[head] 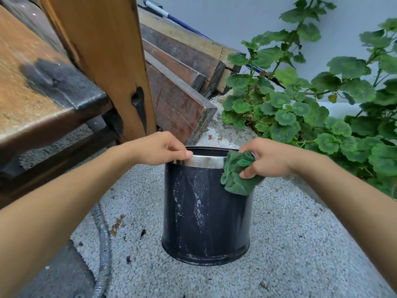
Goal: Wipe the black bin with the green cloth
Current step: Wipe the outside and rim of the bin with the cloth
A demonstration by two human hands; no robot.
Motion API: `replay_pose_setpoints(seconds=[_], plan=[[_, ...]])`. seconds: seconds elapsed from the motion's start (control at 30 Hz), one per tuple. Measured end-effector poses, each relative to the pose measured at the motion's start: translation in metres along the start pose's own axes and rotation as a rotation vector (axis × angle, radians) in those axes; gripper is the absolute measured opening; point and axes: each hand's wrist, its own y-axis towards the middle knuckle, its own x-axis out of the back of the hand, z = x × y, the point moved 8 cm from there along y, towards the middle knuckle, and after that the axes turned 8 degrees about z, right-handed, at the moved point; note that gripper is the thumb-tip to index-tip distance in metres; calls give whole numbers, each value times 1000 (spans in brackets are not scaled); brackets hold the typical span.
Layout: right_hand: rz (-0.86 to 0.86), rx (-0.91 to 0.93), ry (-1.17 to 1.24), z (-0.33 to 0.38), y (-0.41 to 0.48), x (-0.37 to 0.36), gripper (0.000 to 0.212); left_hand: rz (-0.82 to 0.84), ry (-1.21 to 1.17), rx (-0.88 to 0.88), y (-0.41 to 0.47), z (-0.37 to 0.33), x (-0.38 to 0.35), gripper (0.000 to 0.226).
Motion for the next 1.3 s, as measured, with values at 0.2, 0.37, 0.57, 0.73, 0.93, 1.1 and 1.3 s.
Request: replay_pose_setpoints(seconds=[0.2,0.37,0.57,0.73,0.93,1.1,1.3], plan=[[-148,-36,-179,-34,-18,28,19,-127,78,-46,28,-36,-8,53],[-690,136,33,-60,-63,47,34,-197,14,-31,58,-63,-11,54],[-712,263,-2,-47,-50,16,70,-203,64,8,77,-74,-9,53],[-498,211,-35,-61,-39,-53,69,-244,43,57,73,-60,-5,57],[-202,288,-45,-101,-73,-168,74,-248,-38,100,74,-48,-2,58],[-173,271,53,-91,-84,-136,73,-198,-76,88,77,-53,-5,58],[-743,373,65,-29,-66,8,44,-291,-243,203,75,-38,-10,50]])
